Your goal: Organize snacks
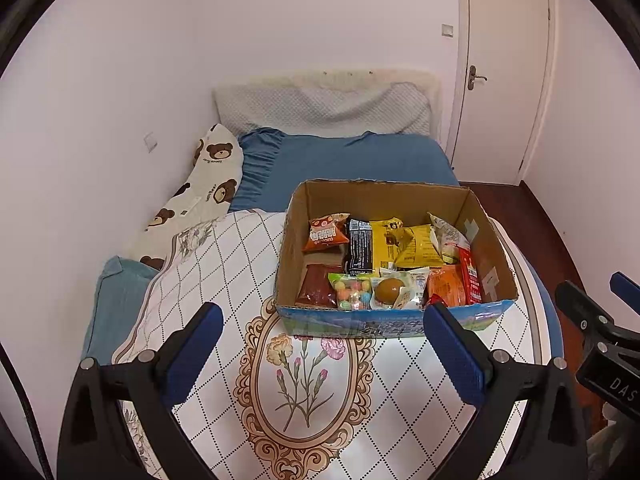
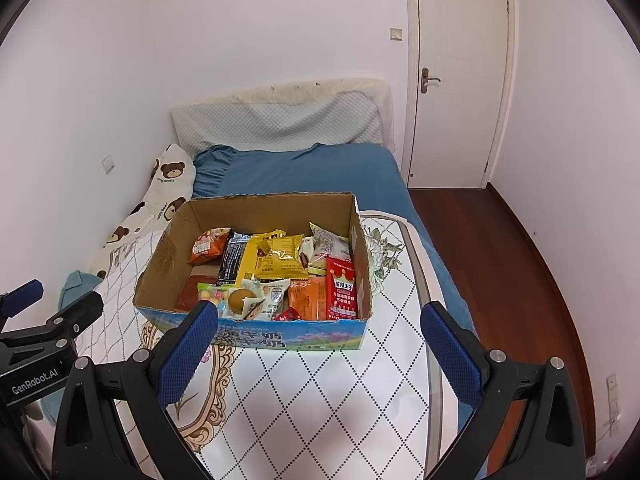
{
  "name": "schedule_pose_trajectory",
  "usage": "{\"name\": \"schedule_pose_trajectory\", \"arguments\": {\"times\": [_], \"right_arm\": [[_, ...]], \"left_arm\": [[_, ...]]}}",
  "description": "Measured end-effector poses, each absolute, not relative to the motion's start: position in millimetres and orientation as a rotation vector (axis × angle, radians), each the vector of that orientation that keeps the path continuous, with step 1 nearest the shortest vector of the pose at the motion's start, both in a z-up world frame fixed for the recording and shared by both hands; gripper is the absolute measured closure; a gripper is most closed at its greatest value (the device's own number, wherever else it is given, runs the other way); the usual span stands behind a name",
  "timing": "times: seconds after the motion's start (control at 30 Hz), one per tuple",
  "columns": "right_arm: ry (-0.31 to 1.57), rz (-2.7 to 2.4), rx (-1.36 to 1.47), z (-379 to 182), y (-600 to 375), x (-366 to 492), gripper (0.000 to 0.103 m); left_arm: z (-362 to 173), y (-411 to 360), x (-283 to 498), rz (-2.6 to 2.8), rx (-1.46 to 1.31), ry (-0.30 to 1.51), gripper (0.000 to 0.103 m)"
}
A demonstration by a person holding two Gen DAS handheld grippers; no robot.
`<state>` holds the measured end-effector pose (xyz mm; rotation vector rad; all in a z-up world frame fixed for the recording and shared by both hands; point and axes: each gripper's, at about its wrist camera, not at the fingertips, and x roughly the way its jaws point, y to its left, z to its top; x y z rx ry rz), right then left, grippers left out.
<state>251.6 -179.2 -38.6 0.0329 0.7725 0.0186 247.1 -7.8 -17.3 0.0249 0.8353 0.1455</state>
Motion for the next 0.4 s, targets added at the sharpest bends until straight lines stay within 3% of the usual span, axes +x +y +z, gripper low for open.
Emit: {"name": "schedule_pose_trajectory", "arguments": {"times": [0.4], "right_arm": [[0.77,0.023,0.033,-37.5,-176.0,249.5,0.0]], "left_arm": [[-13.9,-4.9,245.9,0.147,0.024,0.823,0.0]]}}
